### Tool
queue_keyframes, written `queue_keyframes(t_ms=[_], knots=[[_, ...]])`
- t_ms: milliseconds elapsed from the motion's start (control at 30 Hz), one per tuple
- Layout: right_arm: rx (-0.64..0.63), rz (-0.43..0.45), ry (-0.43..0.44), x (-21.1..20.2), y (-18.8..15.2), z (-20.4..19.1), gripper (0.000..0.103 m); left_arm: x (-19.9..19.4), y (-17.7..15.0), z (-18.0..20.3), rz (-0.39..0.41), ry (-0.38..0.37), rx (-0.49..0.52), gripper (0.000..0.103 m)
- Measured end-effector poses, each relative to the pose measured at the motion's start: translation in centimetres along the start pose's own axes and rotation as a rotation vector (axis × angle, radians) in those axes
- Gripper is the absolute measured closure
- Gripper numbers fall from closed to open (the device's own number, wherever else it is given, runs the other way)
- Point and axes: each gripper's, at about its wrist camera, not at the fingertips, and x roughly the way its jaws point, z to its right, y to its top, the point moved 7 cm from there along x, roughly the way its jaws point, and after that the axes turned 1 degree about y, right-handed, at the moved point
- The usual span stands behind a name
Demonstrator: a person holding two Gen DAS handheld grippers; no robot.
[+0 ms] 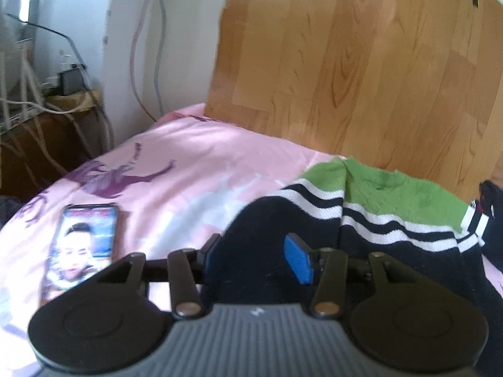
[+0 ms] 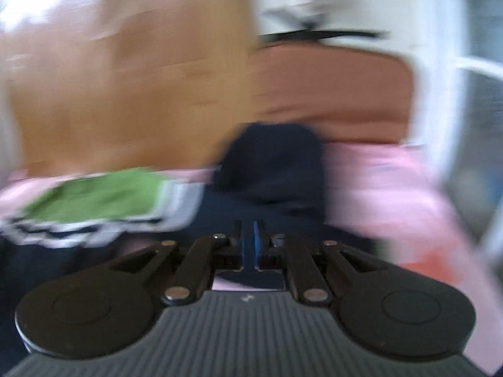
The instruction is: Fold small clothes
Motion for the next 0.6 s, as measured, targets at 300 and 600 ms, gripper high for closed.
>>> queue_keyframes(t_ms=[300,600], knots=[[-0.007,-0.278,0.639,7.4,-1.2,-23.8,0.087,-5.0,-5.3,-1.6,-0.041,-0.112,0.01,0.051],[-0.014,-0.43,0.537,19.4,-0.2,-34.4,0.058,-4.8,-9.5,-2.5,-0.071,-0.079,0.055,0.036]])
